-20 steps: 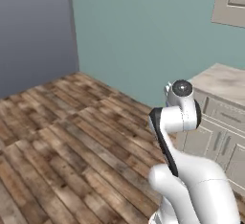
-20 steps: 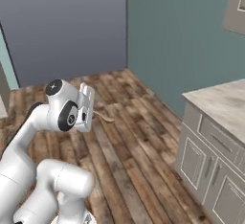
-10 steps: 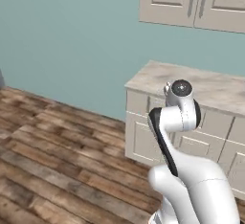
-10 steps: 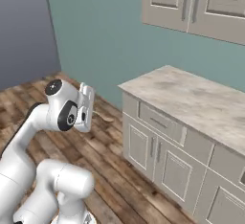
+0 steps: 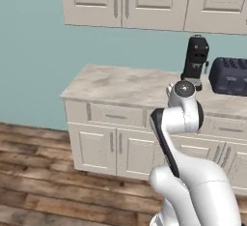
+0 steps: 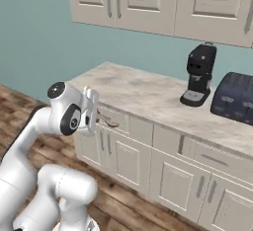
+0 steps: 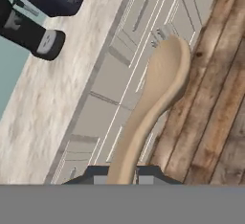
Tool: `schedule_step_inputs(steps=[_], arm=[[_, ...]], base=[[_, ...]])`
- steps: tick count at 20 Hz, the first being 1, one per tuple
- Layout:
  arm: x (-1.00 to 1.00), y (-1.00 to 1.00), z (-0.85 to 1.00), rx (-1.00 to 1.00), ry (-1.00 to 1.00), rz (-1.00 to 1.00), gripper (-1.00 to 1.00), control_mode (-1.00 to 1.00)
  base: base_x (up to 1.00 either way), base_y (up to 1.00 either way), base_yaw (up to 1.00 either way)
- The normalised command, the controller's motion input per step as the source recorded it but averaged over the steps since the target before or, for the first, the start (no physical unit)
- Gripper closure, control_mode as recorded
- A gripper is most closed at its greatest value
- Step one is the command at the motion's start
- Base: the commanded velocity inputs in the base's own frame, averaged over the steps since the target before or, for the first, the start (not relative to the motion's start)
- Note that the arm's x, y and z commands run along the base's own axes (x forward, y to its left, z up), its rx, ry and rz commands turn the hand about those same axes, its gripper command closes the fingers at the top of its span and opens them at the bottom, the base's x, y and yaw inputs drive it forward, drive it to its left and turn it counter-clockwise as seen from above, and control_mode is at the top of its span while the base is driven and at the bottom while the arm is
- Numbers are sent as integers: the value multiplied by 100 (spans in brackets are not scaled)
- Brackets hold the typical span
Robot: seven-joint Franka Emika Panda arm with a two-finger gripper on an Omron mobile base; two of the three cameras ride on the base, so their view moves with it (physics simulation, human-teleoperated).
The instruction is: Organize the utensils by type. Pick up the wooden spoons from the counter and place them in the open cabinet. Then pick up the metallic utensils from the counter and place them in the open drawer.
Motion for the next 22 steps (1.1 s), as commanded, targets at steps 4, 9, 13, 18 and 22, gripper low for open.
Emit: schedule_step_inputs(steps=[4, 9, 13, 18, 22], arm=[[0, 0, 0, 0, 0, 0, 100, 100], [0, 0, 0, 0, 0, 0, 100, 100], [0, 0, 0, 0, 0, 0, 100, 100], [0, 0, 0, 0, 0, 0, 100, 100], [0, 0, 0, 0, 0, 0, 100, 100]], base=[[12, -91, -39], [25, -89, -34], [30, -100, -31], [30, -100, -31], [26, -100, -32]])
